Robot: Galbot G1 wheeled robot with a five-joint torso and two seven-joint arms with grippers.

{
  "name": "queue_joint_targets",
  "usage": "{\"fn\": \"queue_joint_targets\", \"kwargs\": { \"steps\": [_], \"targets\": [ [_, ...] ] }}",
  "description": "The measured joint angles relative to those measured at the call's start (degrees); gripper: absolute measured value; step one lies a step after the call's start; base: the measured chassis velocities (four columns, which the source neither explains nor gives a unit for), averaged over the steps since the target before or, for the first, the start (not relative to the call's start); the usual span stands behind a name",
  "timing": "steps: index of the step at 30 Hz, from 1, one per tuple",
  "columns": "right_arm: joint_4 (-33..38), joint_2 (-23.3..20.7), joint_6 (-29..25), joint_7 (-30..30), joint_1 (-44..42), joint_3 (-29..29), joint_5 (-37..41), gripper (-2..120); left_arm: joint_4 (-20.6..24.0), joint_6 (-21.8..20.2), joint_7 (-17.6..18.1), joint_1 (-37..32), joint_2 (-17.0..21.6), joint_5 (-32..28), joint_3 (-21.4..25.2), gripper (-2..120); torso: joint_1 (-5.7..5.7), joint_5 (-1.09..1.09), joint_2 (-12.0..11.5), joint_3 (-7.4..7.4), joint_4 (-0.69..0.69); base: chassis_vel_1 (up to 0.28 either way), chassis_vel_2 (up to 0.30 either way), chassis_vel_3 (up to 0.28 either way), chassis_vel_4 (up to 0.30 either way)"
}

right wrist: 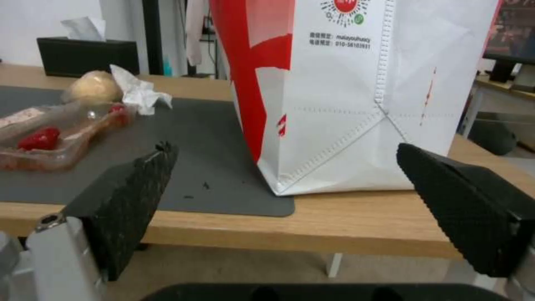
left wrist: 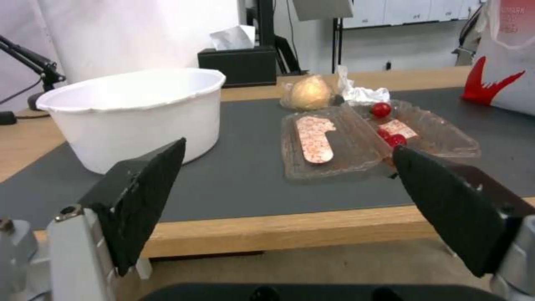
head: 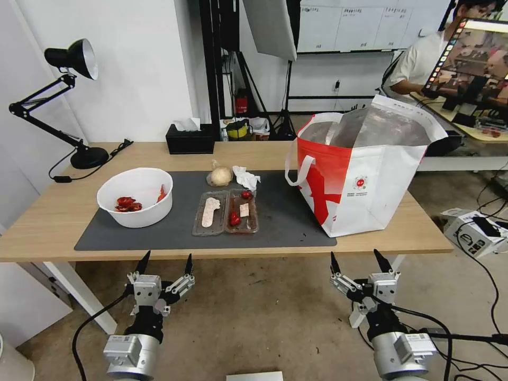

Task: Pick up the trash from the table and place it into the takeout bag.

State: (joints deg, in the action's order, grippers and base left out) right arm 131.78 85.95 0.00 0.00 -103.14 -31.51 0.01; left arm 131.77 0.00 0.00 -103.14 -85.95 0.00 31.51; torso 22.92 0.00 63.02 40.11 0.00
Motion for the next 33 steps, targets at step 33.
{"fn": "queue_joint_targets", "kwargs": {
  "steps": [33],
  "targets": [
    [4.58,-14.08,6.6,2.04,-3.17,-0.92,11.94,100,-1.88,-0.2,-0.79,2.28,5.08,-20.67,0.61,100,0.0,0.01,0.0,0.0,0.01,0.0,0.0,0.0,0.0]
  ]
}}
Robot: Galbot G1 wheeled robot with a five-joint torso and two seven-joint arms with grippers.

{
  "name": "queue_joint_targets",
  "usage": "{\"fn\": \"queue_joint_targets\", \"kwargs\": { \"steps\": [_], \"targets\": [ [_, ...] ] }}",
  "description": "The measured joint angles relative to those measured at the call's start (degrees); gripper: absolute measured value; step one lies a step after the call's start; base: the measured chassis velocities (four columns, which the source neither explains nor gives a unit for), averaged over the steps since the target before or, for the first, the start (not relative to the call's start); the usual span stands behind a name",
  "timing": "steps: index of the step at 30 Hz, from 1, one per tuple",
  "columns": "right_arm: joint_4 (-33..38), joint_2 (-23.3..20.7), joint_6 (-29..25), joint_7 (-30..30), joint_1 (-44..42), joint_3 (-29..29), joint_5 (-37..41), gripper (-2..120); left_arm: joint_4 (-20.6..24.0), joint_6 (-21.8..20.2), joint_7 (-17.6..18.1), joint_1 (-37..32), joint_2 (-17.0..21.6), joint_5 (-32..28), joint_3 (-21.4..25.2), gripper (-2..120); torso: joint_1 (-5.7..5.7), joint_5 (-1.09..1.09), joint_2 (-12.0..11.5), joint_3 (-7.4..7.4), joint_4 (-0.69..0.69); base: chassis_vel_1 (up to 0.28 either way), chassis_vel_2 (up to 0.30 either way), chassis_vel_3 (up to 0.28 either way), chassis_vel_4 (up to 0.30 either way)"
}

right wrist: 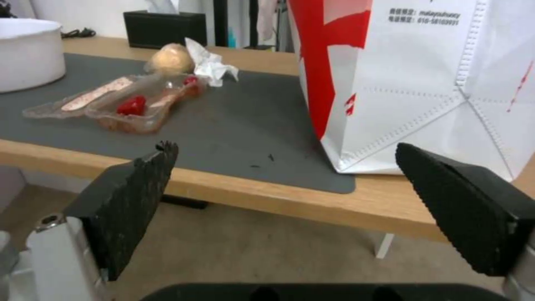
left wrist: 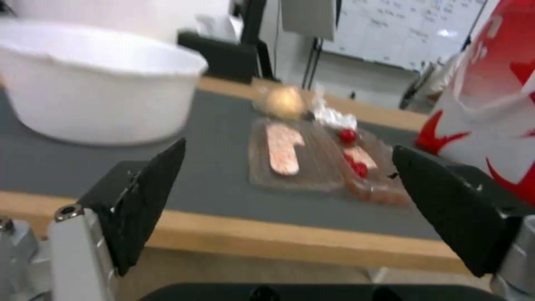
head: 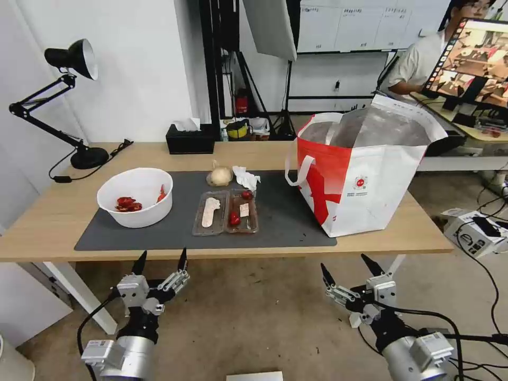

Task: Pick up the trash from the table and place it into the takeout bag.

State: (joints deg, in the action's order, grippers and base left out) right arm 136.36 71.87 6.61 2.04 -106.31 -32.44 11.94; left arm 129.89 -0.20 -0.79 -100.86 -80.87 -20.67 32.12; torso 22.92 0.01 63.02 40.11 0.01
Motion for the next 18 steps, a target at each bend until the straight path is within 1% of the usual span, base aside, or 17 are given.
{"fn": "queue_joint_targets", "kwargs": {
  "steps": [2,3,5,6,7,8,9,10,11,14,15,17,18],
  "targets": [
    [-1.0,-1.18,0.07,0.0,1.23,0.47,0.6,100,-1.11,-2.64,1.74,1.96,3.11,-4.93,-0.62,100,0.0,0.0,0.0,0.01,-0.01,0.0,0.0,0.0,0.0],
    [-1.0,-1.18,0.07,0.0,1.23,0.47,0.6,100,-1.11,-2.64,1.74,1.96,3.11,-4.93,-0.62,100,0.0,0.0,0.0,0.01,-0.01,0.0,0.0,0.0,0.0],
    [-2.04,-2.66,0.18,0.0,2.21,1.36,0.97,100,-1.35,-7.11,5.25,4.66,6.64,-15.81,-1.48,100,0.0,-0.01,0.0,0.01,0.0,0.0,0.0,0.0,0.0],
    [-2.24,-3.02,0.19,0.0,2.41,1.58,1.01,100,-1.38,-8.42,6.32,5.65,7.49,-18.89,-1.65,100,0.0,-0.01,0.0,0.01,-0.02,0.0,0.0,0.0,0.0],
    [-2.24,-3.02,0.19,0.0,2.41,1.58,1.01,100,-1.38,-8.42,6.32,5.65,7.49,-18.89,-1.65,100,0.0,-0.01,0.0,0.01,-0.02,0.0,0.0,0.0,0.0],
    [-2.34,-3.27,0.19,0.0,2.44,1.71,1.03,100,-1.66,-10.08,7.97,7.63,8.81,-23.57,-2.09,100,0.0,-0.01,0.0,0.01,-0.02,0.0,0.0,0.0,0.0],
    [-2.34,-3.3,0.19,-0.01,2.43,1.71,1.02,100,-1.87,-10.96,8.99,8.85,9.49,-26.17,-2.37,100,0.0,-0.01,0.0,0.01,-0.01,0.0,0.0,0.0,0.0],
    [-2.32,-3.31,0.19,-0.02,2.37,1.7,1.03,100,-2.33,-12.47,10.97,10.92,10.53,-30.9,-2.94,100,0.0,0.0,0.0,0.01,0.0,0.0,0.0,0.0,0.0],
    [-2.32,-3.31,0.19,-0.02,2.37,1.7,1.03,100,-2.33,-12.47,10.97,10.92,10.53,-30.9,-2.94,100,0.0,0.0,0.0,0.01,0.0,0.0,0.0,0.0,0.0],
    [-2.21,-3.2,0.19,-0.06,2.25,1.57,1.01,100,-3.27,-15.51,15.38,14.98,11.99,-42.28,-4.02,100,0.0,0.0,0.0,0.01,-0.01,0.0,0.0,0.0,0.0],
    [-2.21,-3.2,0.19,-0.06,2.25,1.57,1.01,100,-3.27,-15.51,15.38,14.98,11.99,-42.28,-4.02,100,0.0,0.0,0.0,0.01,-0.01,0.0,0.0,0.0,0.0],
    [-2.21,-3.1,0.19,-0.09,2.19,1.54,0.94,100,-3.6,-16.53,17.54,16.68,12.3,-47.3,-4.7,100,0.0,-0.01,0.0,0.01,0.0,0.0,0.0,0.0,0.0],
    [-2.21,-3.1,0.19,-0.09,2.19,1.54,0.94,100,-3.6,-16.53,17.54,16.68,12.3,-47.3,-4.7,100,0.0,-0.01,0.0,0.01,0.0,0.0,0.0,0.0,0.0]
  ]
}}
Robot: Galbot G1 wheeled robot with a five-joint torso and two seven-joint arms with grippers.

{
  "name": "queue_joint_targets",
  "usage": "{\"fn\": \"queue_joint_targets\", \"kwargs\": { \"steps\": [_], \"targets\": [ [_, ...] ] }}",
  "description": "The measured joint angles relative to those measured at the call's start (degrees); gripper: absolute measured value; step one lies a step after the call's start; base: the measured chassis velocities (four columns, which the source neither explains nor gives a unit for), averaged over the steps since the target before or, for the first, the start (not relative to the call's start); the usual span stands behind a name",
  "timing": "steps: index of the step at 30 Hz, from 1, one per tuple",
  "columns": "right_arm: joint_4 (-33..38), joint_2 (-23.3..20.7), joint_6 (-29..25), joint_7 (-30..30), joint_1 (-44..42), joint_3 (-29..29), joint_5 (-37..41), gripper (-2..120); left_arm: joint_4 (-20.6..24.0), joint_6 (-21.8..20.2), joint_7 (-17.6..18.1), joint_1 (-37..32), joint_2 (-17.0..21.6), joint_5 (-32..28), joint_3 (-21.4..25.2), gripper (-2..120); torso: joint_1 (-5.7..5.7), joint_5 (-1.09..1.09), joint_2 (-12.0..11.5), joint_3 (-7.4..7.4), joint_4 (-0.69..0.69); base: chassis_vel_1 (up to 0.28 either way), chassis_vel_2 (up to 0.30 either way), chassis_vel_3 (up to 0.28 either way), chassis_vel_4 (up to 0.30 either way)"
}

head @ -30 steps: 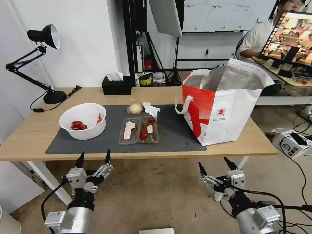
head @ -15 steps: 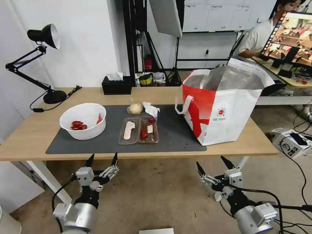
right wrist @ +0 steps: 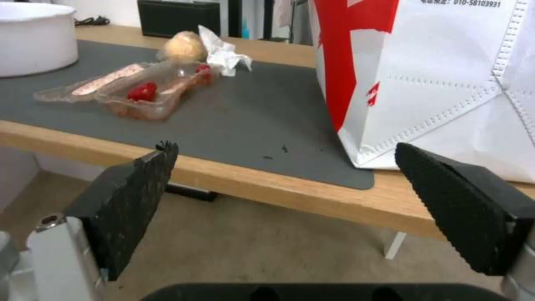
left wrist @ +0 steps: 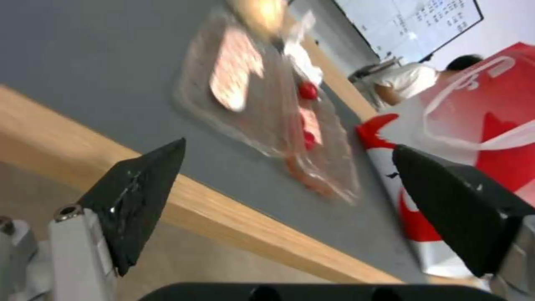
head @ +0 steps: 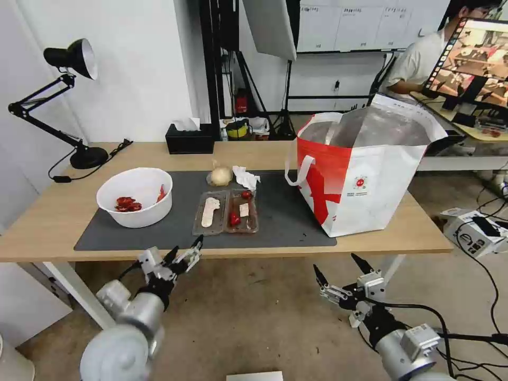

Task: Pick up the trash from the table and place it into the takeout bag.

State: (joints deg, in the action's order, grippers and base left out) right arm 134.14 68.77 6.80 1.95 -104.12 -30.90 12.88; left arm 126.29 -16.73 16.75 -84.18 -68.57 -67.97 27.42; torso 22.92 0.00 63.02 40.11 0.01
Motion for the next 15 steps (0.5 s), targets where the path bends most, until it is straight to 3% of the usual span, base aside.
{"fn": "queue_joint_targets", "kwargs": {
  "steps": [3,5,8,15],
  "targets": [
    [-0.07,0.09,-0.01,-0.01,-0.03,-0.01,-0.07,100,-0.43,-0.62,1.81,1.42,0.07,-3.56,-0.7,100,0.0,0.0,0.0,0.0,-0.02,0.0,0.0,0.0,0.0],
    [-0.5,0.48,-0.02,-0.04,0.0,-0.01,-0.33,100,-2.75,-1.55,5.94,6.37,-0.25,-10.96,-2.49,100,0.0,0.0,0.0,-0.01,0.0,0.0,0.0,0.0,0.0],
    [-1.01,0.63,-0.02,-0.05,0.09,-0.01,-0.42,100,-5.06,-1.61,7.42,9.75,-0.71,-14.13,-3.28,100,0.0,-0.01,0.0,0.0,0.0,0.0,0.0,0.0,0.0],
    [-1.93,0.85,-0.02,-0.11,0.29,-0.07,-0.48,100,-9.06,-1.64,8.51,13.26,-1.55,-15.56,-5.68,100,0.0,-0.01,0.0,0.0,0.0,0.0,0.0,0.0,0.0]
  ]
}}
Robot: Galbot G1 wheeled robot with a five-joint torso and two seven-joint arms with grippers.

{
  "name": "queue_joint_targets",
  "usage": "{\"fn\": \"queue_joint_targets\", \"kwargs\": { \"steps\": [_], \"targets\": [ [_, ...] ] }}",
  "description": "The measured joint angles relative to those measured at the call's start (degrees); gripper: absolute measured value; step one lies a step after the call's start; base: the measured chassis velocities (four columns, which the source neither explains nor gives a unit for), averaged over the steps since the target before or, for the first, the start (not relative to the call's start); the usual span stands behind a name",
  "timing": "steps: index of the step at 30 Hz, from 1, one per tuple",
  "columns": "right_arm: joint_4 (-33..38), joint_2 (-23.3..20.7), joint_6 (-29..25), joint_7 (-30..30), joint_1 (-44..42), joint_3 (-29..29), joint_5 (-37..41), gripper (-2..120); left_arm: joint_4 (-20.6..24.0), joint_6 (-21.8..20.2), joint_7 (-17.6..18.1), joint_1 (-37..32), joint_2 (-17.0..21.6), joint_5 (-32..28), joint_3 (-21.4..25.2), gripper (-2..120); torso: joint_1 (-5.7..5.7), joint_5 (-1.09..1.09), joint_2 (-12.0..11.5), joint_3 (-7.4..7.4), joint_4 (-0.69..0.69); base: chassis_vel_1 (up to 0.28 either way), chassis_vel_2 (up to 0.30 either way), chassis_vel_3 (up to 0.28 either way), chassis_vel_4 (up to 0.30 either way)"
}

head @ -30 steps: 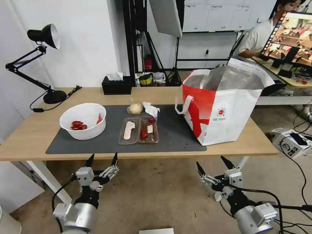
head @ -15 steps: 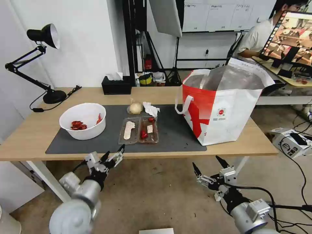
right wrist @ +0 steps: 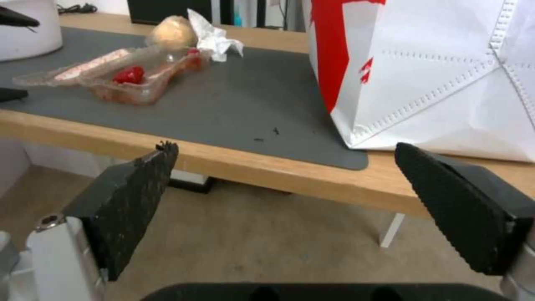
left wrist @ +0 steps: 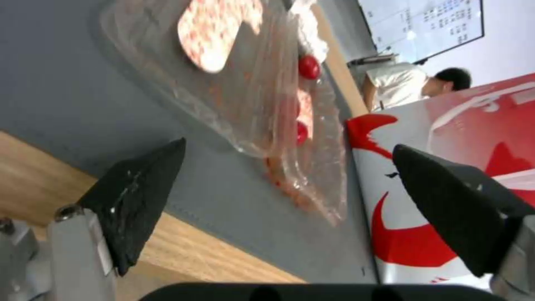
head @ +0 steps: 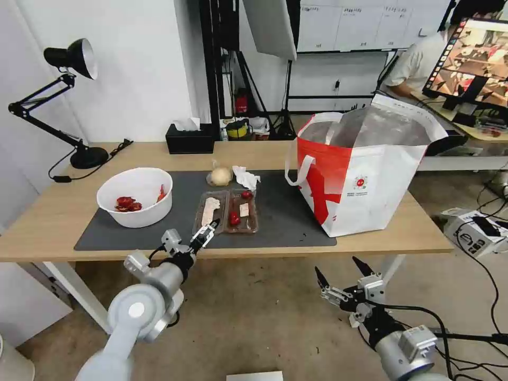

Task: Pick up the trash from the table and place it into the takeout bag.

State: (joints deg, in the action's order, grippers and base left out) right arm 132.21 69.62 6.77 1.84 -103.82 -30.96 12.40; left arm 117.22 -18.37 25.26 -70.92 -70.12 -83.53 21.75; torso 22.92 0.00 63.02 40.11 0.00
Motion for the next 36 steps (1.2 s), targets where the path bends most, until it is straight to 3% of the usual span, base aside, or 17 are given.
{"fn": "queue_joint_targets", "kwargs": {
  "steps": [16,24,36],
  "targets": [
    [-1.48,0.16,-0.19,-0.05,0.2,0.01,-0.21,100,-3.62,1.79,0.28,4.25,-1.9,0.58,-2.22,100,0.0,0.01,0.0,0.0,0.0,0.0,0.0,0.0,0.0],
    [-2.08,0.67,-0.48,-0.05,0.27,0.63,-0.83,100,-0.87,4.47,-3.43,2.79,-2.33,-0.14,-0.94,100,0.0,0.01,0.0,0.0,0.0,0.0,0.0,0.0,0.0],
    [-1.54,0.58,-0.71,-0.02,-0.39,0.17,-1.07,100,0.41,5.34,-5.31,4.34,-2.14,0.16,-1.66,100,0.0,0.0,0.0,-0.01,0.0,0.0,0.0,0.0,0.0]
  ]
}}
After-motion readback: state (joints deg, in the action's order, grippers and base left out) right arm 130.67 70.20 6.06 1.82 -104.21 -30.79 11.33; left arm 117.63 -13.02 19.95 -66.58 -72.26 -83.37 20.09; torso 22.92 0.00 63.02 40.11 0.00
